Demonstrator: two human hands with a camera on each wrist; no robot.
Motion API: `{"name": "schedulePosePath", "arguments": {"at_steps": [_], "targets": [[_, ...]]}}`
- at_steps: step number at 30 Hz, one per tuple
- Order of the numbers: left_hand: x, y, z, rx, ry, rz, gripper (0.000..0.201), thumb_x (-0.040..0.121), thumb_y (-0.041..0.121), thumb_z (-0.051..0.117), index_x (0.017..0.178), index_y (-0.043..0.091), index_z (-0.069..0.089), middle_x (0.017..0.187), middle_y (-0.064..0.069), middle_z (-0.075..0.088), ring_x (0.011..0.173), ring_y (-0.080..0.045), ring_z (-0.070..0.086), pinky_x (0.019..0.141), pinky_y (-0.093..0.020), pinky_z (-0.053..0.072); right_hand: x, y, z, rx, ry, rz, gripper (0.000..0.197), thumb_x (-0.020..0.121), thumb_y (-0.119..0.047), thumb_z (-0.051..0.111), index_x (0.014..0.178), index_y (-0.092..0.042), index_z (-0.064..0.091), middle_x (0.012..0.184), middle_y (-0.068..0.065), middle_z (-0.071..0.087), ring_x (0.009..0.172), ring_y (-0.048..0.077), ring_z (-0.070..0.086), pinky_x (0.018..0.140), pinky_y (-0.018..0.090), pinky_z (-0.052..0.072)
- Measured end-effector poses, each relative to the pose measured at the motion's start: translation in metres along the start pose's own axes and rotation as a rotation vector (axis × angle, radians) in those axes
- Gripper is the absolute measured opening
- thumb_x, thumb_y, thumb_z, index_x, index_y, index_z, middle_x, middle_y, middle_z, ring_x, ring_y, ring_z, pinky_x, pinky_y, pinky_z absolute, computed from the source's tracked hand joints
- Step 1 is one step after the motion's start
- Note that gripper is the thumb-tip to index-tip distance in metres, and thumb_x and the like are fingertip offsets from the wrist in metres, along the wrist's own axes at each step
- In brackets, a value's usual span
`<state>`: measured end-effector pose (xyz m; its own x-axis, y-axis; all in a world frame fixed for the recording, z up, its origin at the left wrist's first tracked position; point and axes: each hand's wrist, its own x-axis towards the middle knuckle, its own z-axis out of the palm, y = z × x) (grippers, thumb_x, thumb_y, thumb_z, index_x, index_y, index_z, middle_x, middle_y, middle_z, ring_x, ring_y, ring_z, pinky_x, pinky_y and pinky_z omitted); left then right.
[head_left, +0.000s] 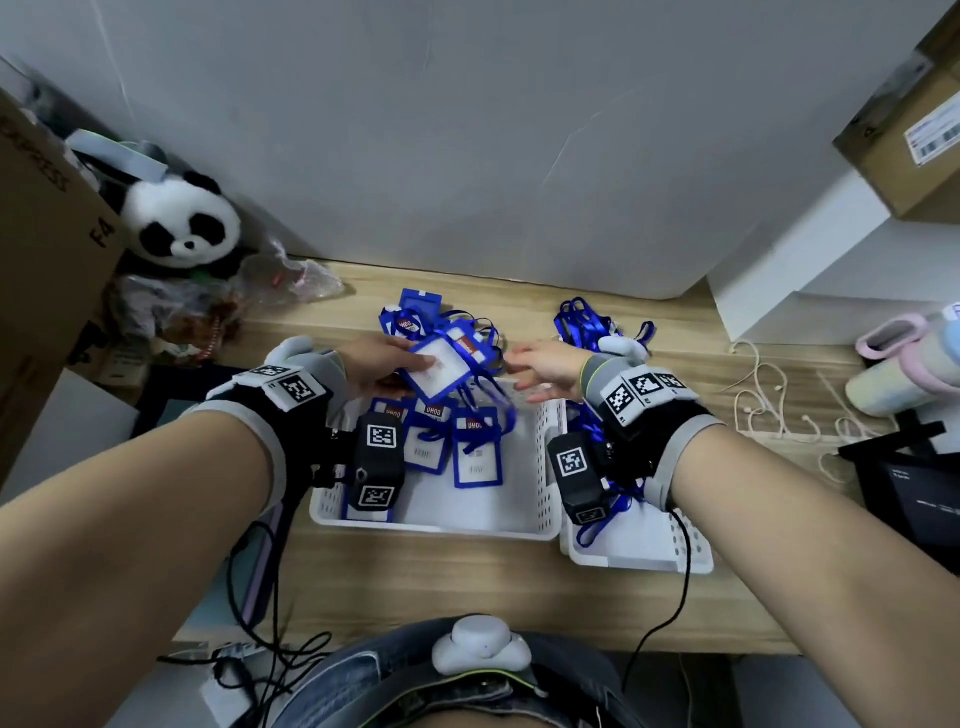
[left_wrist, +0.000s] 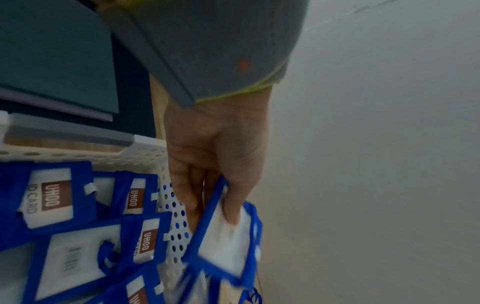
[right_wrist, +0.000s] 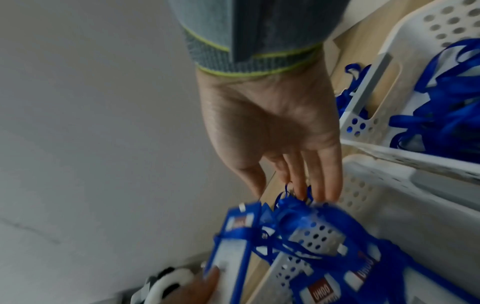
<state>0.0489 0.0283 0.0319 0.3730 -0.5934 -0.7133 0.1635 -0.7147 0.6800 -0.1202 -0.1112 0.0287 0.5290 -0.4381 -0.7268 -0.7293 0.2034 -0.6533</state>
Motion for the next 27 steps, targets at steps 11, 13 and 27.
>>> {"name": "schedulePosePath", "arguments": {"at_steps": [11,13,27], "targets": [[-0.009,0.008,-0.004,-0.009,-0.204,0.017,0.029,0.087,0.027,0.061,0.107,0.006,0.061,0.1,-0.011,0.065,0.082,-0.019,0.061,0.075,-0.028,0.052,-0.009,-0.02,0.016,0.026,-0.097,-0.139,0.041,0.099,-0.042,0.036,0.086,-0.012,0.061,0.085,0.002,0.058,0.076,0.012,0.054,0.081,0.025,0.042],[-0.01,0.007,-0.004,-0.014,-0.14,0.004,0.02,0.089,0.024,0.059,0.1,0.007,0.059,0.091,-0.01,0.066,0.071,-0.017,0.063,0.056,-0.022,0.055,-0.002,-0.019,0.015,-0.064,0.093,-0.174,0.023,0.096,-0.021,0.049,0.074,-0.015,0.054,0.067,0.002,0.051,0.059,0.013,0.048,0.061,0.022,0.043],[-0.008,0.001,0.0,-0.055,-0.166,0.036,0.009,0.091,0.01,0.055,0.094,0.014,0.062,0.096,-0.006,0.065,0.086,-0.019,0.061,0.08,-0.032,0.051,-0.002,-0.013,0.013,-0.045,0.14,-0.163,0.039,0.097,-0.046,0.036,0.104,-0.017,0.062,0.118,0.007,0.063,0.112,0.016,0.052,0.103,0.038,0.037]]}}
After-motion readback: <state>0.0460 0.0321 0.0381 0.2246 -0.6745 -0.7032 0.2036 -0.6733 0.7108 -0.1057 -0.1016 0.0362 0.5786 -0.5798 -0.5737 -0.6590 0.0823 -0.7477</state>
